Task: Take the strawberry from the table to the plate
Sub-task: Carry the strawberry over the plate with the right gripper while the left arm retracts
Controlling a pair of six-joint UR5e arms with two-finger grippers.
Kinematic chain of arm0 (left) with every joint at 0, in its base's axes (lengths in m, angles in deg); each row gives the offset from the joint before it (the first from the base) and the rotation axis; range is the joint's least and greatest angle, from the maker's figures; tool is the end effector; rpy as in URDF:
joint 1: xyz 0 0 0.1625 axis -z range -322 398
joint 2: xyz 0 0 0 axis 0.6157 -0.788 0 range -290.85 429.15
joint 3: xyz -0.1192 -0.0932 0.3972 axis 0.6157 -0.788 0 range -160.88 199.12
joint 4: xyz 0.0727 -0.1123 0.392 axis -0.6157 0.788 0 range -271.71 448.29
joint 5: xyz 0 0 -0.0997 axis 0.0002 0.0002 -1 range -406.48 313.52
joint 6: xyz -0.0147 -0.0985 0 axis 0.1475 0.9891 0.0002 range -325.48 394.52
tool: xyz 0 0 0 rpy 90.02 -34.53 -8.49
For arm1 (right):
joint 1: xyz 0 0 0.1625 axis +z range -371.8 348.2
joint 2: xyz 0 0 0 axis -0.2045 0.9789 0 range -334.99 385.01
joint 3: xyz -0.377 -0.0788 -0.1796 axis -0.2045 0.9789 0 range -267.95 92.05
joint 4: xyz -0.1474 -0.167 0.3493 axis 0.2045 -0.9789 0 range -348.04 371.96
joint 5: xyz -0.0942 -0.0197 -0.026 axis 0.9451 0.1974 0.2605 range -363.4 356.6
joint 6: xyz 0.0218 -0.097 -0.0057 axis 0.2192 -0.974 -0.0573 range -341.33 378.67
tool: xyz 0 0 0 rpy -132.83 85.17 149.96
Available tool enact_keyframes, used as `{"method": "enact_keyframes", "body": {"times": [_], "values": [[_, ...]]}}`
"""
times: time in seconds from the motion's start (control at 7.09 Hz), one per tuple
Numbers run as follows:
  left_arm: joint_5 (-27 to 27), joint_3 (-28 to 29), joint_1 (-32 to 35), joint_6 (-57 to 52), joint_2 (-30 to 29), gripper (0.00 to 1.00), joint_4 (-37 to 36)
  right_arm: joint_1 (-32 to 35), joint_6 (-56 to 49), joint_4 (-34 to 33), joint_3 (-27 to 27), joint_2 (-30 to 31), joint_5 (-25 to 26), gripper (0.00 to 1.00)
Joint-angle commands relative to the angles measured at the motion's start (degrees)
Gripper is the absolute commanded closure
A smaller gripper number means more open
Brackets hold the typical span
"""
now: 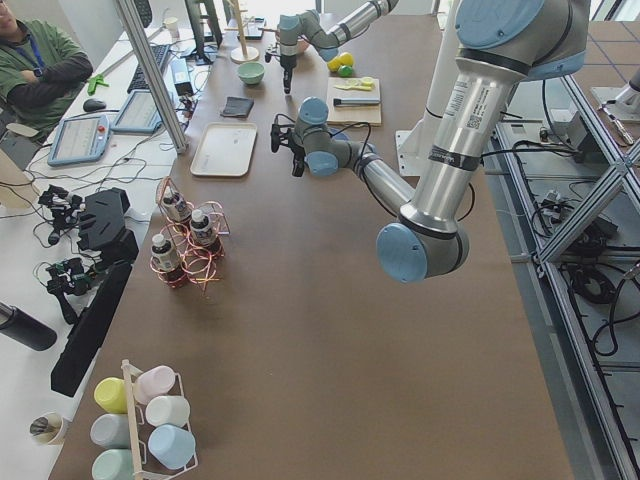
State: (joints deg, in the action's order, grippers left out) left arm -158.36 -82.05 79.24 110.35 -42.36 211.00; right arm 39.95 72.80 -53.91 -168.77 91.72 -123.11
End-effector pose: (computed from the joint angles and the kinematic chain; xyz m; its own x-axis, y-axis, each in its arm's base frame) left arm 0.3964 -0.4754 0.2941 0.3910 -0.0406 -0.9195 0.2695 0.9603 0.0722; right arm -0.3551 -0.5862 0.4634 0.6824 0.0435 0.7297 -0.1138 0.9924 0.0472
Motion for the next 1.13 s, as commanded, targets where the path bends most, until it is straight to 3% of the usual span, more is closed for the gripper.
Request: {"method": "enact_keyframes", "body": {"times": [0.0,0.28,0.56,0.85,0.99], "values": [[-5.4,0.1,4.7,-2.7,0.1,0.02,-0.2,2.4,0.2,-0.8,-2.1,-2.5,-3.3,1.00],[-6.5,0.3,10.4,-9.1,1.7,0.02,-1.1,-0.7,4.2,-6.4,-6.3,-6.8,-2.4,1.00],[-8.2,-4.3,19.5,-27.0,4.0,0.02,-12.4,-8.5,12.7,-6.7,-7.5,-11.1,3.4,1.00],[-8.3,-6.4,24.3,-40.8,10.8,0.02,-12.4,-16.0,14.8,-6.4,-7.9,-12.9,7.1,1.00],[-8.4,-6.8,26.3,-40.9,12.6,0.02,-12.2,-19.0,17.1,-6.0,-9.3,-12.9,7.2,1.00]]}}
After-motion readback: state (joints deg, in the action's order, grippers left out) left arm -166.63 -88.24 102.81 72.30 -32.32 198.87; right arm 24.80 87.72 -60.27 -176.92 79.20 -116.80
